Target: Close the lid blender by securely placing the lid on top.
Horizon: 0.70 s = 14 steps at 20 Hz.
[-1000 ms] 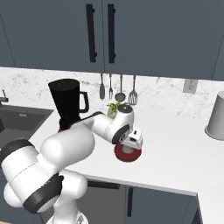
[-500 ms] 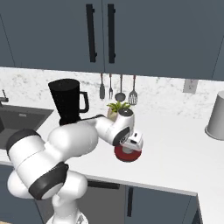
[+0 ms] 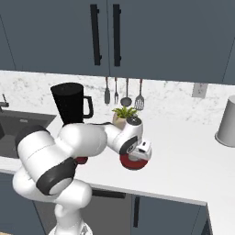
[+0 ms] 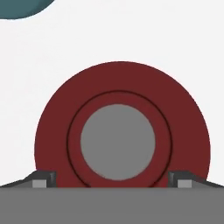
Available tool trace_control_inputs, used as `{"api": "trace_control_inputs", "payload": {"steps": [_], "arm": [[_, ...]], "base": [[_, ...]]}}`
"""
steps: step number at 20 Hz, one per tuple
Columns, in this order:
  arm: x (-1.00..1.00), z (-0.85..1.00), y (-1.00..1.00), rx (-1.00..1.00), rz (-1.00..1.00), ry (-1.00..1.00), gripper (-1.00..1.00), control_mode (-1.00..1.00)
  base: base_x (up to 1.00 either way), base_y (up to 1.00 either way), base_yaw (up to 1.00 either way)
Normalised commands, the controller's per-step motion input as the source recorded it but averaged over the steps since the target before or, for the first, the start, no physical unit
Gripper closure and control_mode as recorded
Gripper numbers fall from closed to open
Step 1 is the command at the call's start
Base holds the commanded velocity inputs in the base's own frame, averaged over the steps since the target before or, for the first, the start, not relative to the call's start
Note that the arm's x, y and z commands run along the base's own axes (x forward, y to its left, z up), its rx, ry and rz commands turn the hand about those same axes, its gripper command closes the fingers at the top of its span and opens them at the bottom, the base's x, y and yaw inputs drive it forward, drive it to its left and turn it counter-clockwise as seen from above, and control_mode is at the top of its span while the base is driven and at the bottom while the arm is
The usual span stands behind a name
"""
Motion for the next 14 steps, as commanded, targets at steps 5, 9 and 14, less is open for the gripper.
{"api": "trace_control_inputs", "payload": {"steps": [5, 9, 14], "arm": [[0.14, -0.16, -0.06, 0.00, 0.00, 0.00, -1.00, -1.00], [0.16, -0.16, -0.05, 0.00, 0.00, 0.00, -1.00, -1.00], [0.17, -0.16, -0.02, 0.00, 0.00, 0.00, -1.00, -1.00]], "base": [[0.00, 0.00, 0.00], [0.00, 0.00, 0.00], [0.00, 0.00, 0.00]]}}
